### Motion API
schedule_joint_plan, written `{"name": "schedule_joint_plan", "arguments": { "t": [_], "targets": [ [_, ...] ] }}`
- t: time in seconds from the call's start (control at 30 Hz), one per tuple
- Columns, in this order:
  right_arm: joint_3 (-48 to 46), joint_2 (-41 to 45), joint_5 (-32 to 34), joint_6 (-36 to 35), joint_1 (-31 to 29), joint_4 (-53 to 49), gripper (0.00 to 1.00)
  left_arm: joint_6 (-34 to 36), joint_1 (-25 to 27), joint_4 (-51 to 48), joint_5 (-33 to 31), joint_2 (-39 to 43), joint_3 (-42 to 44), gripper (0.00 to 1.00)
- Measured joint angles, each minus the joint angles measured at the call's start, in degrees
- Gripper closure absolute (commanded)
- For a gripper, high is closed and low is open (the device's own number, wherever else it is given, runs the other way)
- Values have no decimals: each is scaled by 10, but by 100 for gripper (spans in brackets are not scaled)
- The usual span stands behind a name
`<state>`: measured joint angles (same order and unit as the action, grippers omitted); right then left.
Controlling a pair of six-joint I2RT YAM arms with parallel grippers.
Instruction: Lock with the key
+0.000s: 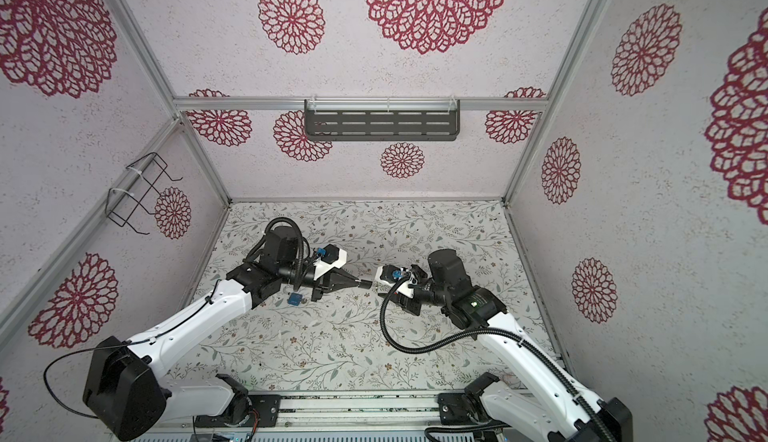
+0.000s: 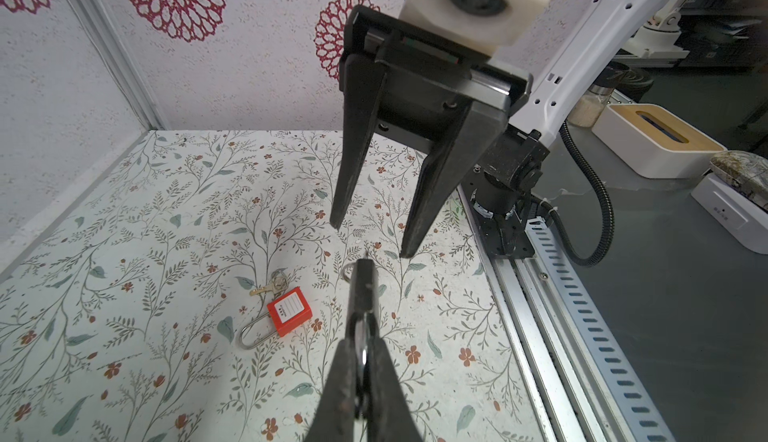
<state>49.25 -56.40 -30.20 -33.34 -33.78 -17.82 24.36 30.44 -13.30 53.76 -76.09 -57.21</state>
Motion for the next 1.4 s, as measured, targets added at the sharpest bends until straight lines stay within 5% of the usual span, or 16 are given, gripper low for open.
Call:
{"name": "schedule_joint_plan", "arguments": {
  "t": [1.4],
  "targets": [
    [9, -28, -46, -3, 0, -5, 99, 61, 21, -64, -22, -4, -25, 100]
  ]
}}
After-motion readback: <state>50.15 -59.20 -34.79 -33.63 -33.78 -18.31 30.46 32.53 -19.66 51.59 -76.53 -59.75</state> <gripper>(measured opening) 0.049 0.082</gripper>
